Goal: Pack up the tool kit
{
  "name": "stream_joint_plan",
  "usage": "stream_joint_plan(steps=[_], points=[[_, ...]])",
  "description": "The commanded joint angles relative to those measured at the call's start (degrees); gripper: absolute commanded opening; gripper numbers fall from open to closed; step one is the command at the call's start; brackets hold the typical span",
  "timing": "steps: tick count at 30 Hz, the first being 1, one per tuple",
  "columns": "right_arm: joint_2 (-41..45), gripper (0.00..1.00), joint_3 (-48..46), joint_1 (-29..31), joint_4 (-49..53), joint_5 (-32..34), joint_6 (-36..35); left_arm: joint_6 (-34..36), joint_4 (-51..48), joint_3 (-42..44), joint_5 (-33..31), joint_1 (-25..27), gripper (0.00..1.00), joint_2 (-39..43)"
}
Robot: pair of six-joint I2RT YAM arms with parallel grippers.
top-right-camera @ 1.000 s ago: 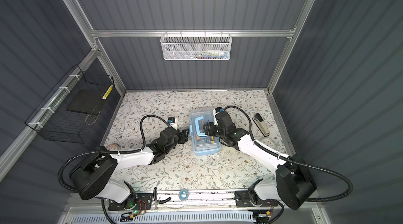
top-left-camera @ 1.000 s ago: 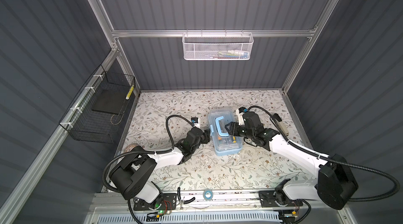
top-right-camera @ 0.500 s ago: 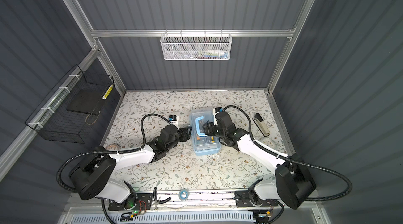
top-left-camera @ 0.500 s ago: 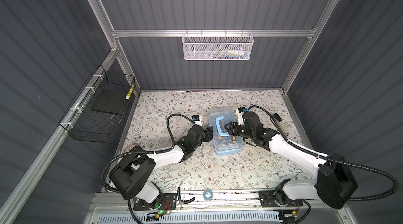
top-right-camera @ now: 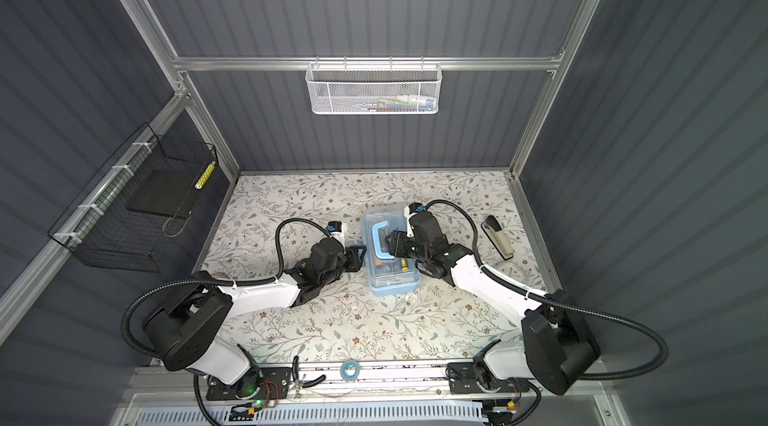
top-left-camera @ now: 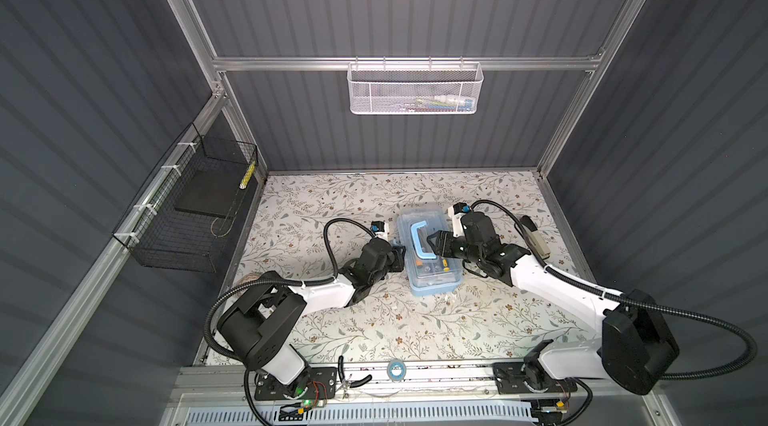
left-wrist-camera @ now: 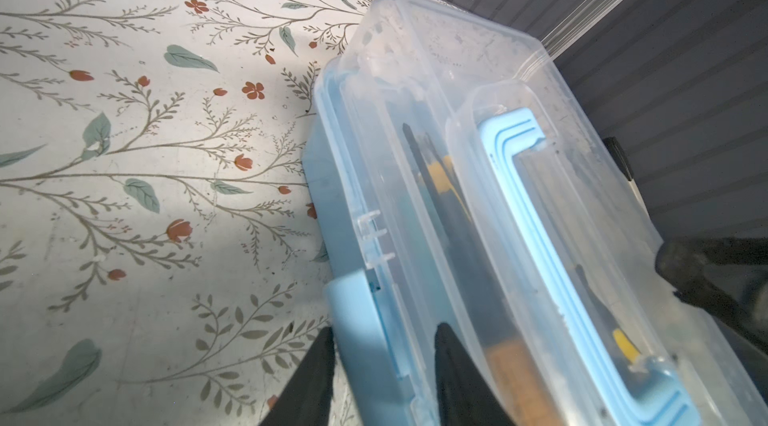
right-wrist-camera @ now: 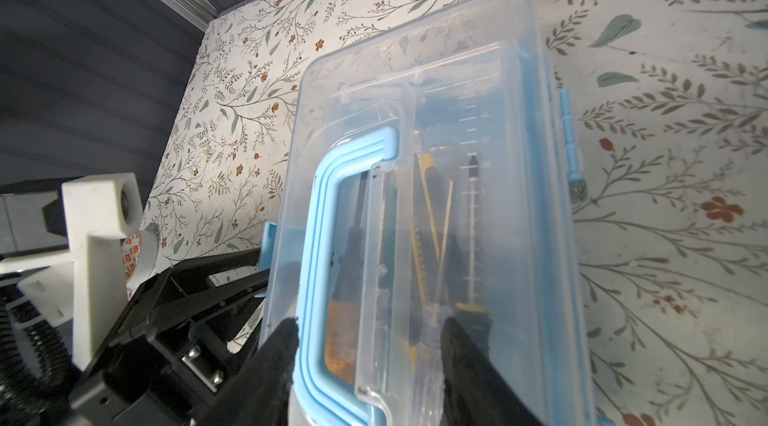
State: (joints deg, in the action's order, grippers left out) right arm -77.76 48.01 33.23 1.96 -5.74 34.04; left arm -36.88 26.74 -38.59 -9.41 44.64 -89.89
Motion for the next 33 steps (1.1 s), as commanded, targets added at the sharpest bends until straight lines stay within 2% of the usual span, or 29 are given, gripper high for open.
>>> stream_joint_plan(steps=[1, 5, 15, 20, 28, 33], points=[[-2.56, 0.57, -1.69, -0.13, 7.71, 0.92, -0.24, 0.23, -0.91, -1.57, -0.27, 0.36, 0.4, 1.4], [-2.92, 0.57, -1.6, -0.13, 7.71, 0.67, -0.2, 0.42, -0.65, -1.39, 0.06, 0.28, 0.4, 2.41], [-3.59, 0.57, -1.6, -0.18, 7.54, 0.6, -0.02, 0.23, 2.65, -1.25, 5.47, 0.2, 0.4, 2.91], [-4.09, 0.56, -1.6, -0.12, 7.53, 0.27, 0.06, 0.05, 4.54, -1.12, 7.12, 0.26, 0.35, 1.92], [-4.72, 0.56, -1.34, -0.14, 7.71, 0.5, -0.08, -0.24, 6.52, -1.1, 9.18, 0.27, 0.34, 0.81], [-5.19, 0.56, -1.25, -0.14, 7.71, 0.29, -0.01, -0.73, 8.12, -1.28, 10.93, 0.27, 0.39, -0.1]])
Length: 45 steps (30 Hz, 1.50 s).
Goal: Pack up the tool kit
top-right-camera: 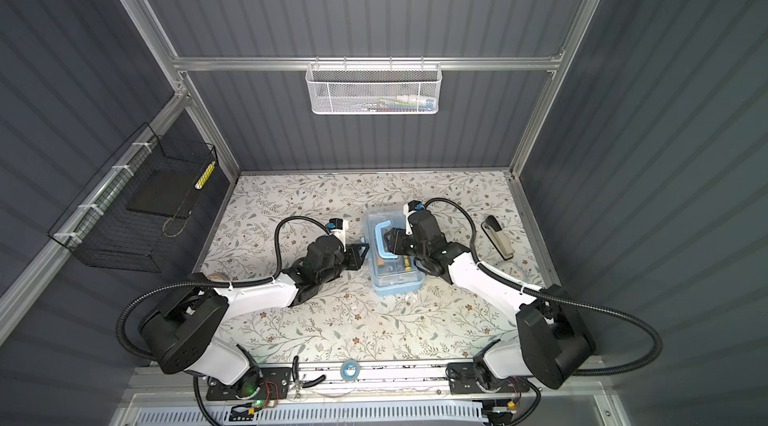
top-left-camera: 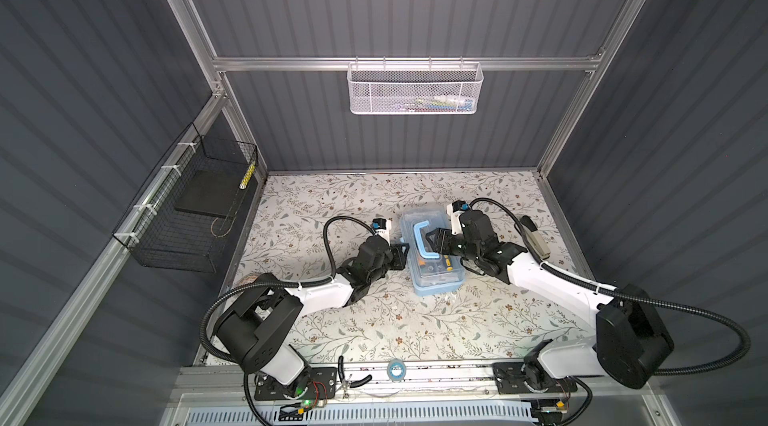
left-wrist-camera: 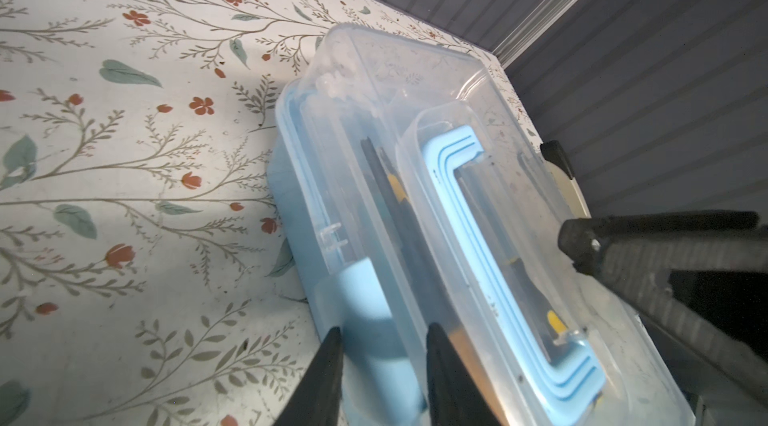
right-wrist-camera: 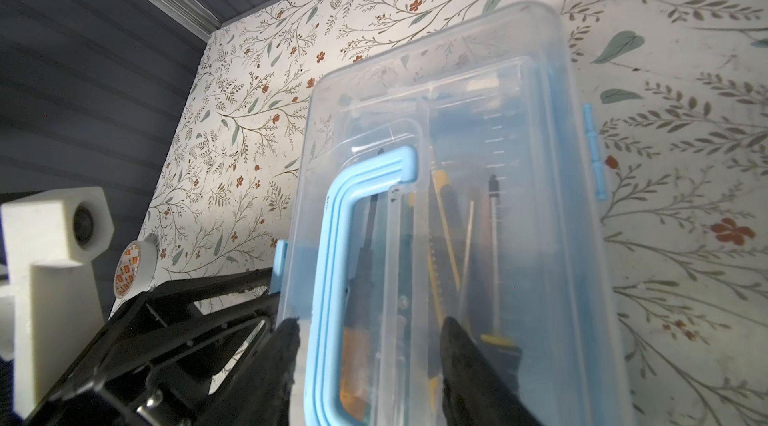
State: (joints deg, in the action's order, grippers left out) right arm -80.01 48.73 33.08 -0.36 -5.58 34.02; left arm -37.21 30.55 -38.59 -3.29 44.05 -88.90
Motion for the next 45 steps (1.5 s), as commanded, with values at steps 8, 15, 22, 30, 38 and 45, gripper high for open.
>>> stream_joint_plan(steps=[8, 15, 22, 30, 38, 45], points=[[-3.22, 0.56, -1.98, 0.01, 9.97, 0.01, -0.07, -0.84, 4.27, -1.51, 5.4, 0.86, 0.39, -1.37], [-3.1, 0.56, -2.15, -0.01, 9.95, -0.22, -0.09, -1.5, 4.35, -1.29, 5.9, 0.85, 0.39, -0.24], [-3.57, 0.56, -2.32, -0.02, 9.66, -0.38, -0.07, -1.36, 3.91, -1.15, 6.01, 0.8, 0.39, 0.48], [-4.04, 0.56, -2.33, 0.02, 9.49, -0.61, -0.04, -1.9, 4.45, -0.42, 6.19, 0.76, 0.39, 0.99], [-4.41, 0.56, -2.24, 0.04, 9.39, -0.63, 0.02, -1.33, 2.76, -0.45, 6.88, 0.76, 0.44, 1.53], [-4.8, 0.56, -2.41, 0.03, 9.28, -0.41, 0.05, -1.32, 3.56, 0.28, 7.13, 0.7, 0.39, 0.98]])
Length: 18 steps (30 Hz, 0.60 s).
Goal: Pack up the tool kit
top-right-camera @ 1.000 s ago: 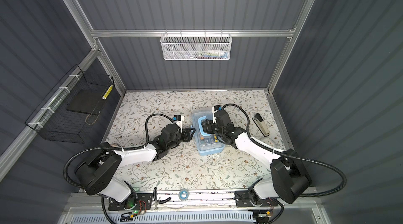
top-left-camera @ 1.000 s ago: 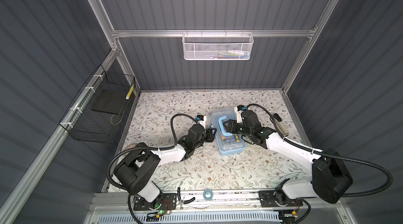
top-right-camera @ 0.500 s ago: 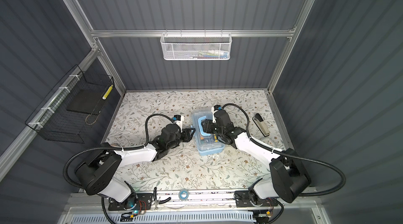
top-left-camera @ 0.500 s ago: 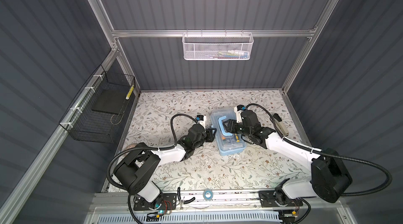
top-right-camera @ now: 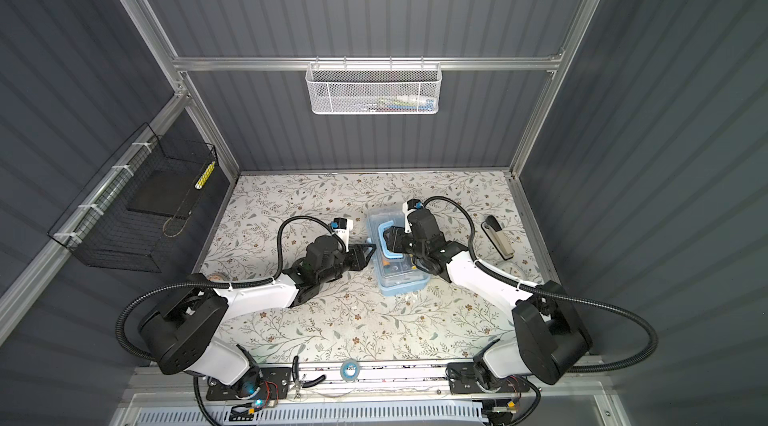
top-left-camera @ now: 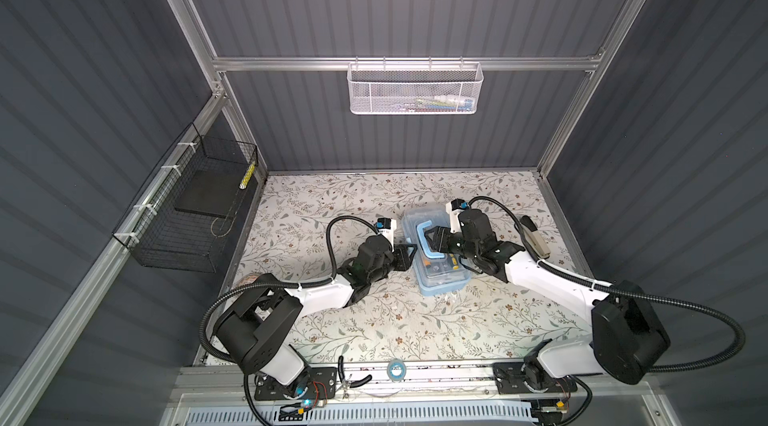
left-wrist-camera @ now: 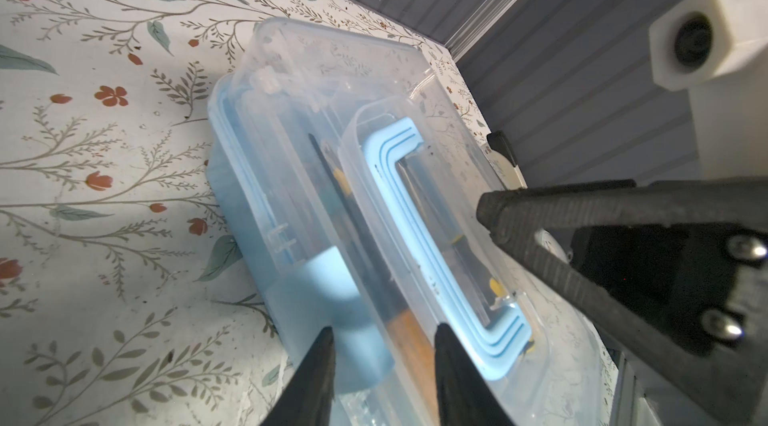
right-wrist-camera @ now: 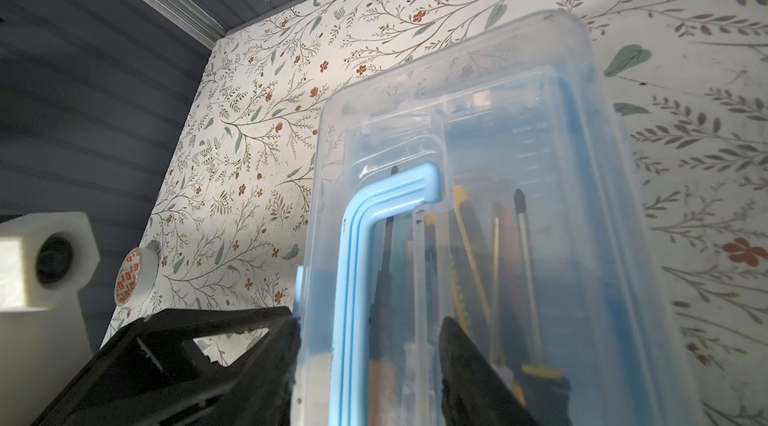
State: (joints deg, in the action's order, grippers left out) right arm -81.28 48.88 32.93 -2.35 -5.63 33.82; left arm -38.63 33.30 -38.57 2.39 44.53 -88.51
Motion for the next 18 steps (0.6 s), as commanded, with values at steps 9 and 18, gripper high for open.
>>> stream_joint_plan(steps=[9, 18], points=[[-4.32, 0.56, -2.48, 0.16, 11.31, -0.39, 0.19, -1.11, 2.01, 1.62, 1.39, -0.39, 0.35, -0.56], [-5.16, 0.56, -2.22, 0.12, 11.22, -0.79, 0.11, -1.51, 3.09, 2.87, 0.97, -0.95, 0.32, -1.18]])
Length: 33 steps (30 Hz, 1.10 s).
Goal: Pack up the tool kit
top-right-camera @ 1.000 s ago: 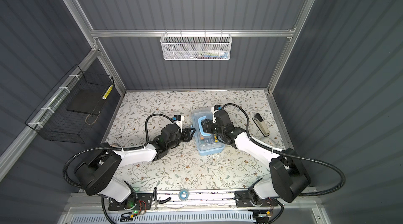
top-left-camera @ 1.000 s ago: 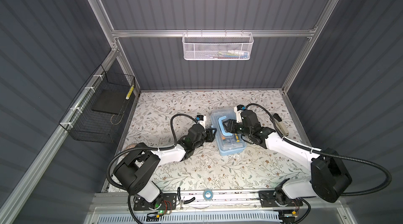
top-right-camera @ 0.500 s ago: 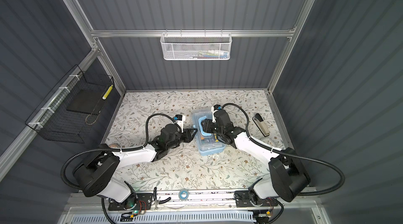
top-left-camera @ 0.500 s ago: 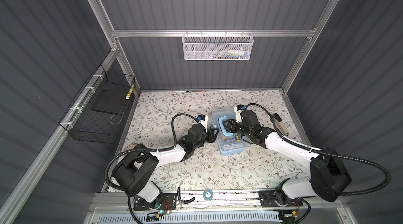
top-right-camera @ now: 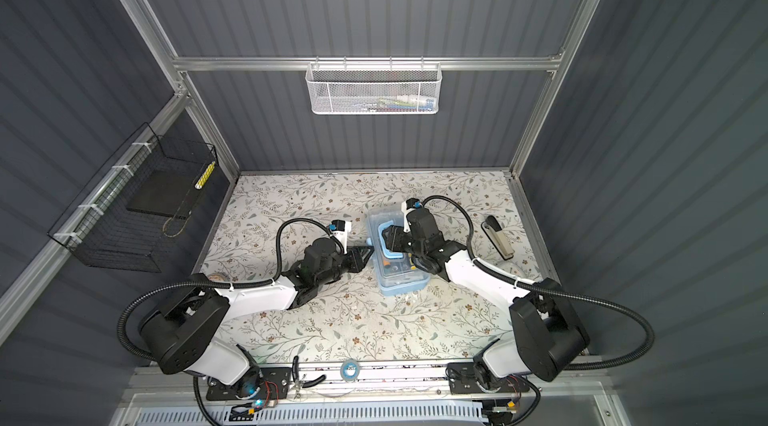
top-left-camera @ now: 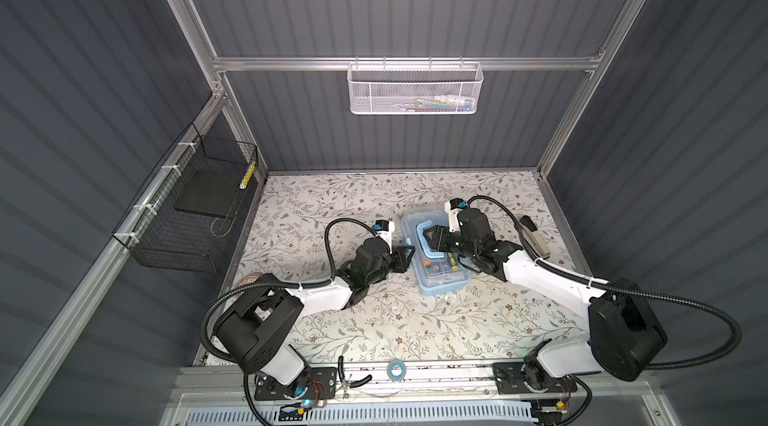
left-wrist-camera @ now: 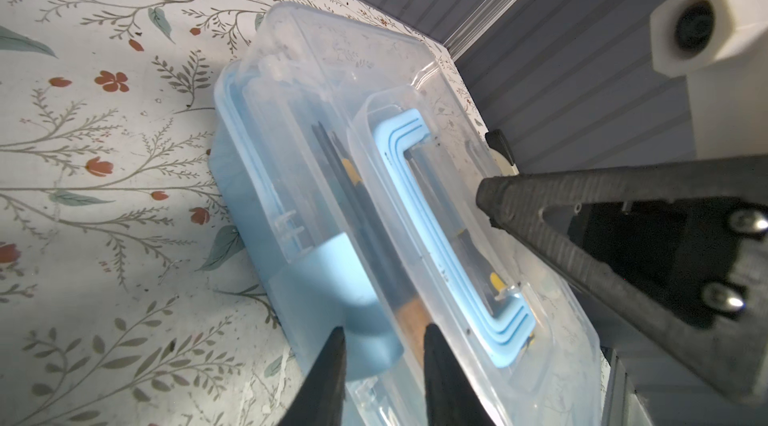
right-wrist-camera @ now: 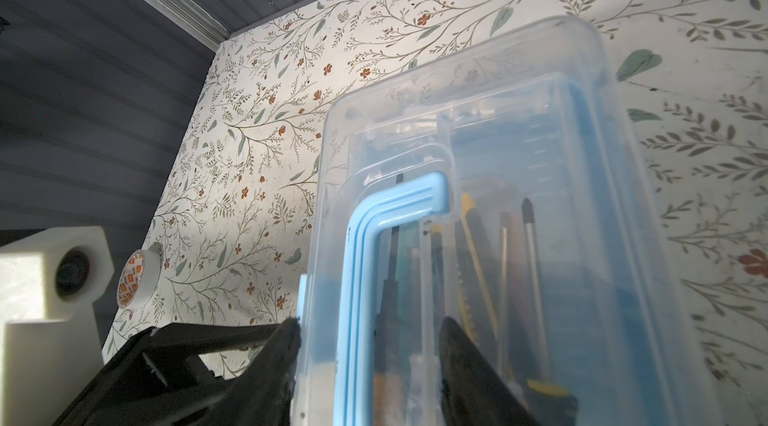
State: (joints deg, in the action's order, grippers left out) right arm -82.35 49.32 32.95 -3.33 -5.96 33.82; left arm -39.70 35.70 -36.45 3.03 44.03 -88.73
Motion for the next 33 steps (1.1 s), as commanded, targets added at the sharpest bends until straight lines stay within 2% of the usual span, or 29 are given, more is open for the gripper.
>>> stream_joint_plan(steps=[1, 33], points=[[-4.14, 0.55, -2.66, 0.16, 12.21, -0.53, 0.21, -0.46, 0.88, 0.76, 0.31, -0.55, 0.32, -1.3], [-5.85, 0.55, -2.11, 0.11, 12.27, -0.39, -0.16, -1.64, 5.67, -0.08, 2.77, -1.19, 0.29, -6.36]])
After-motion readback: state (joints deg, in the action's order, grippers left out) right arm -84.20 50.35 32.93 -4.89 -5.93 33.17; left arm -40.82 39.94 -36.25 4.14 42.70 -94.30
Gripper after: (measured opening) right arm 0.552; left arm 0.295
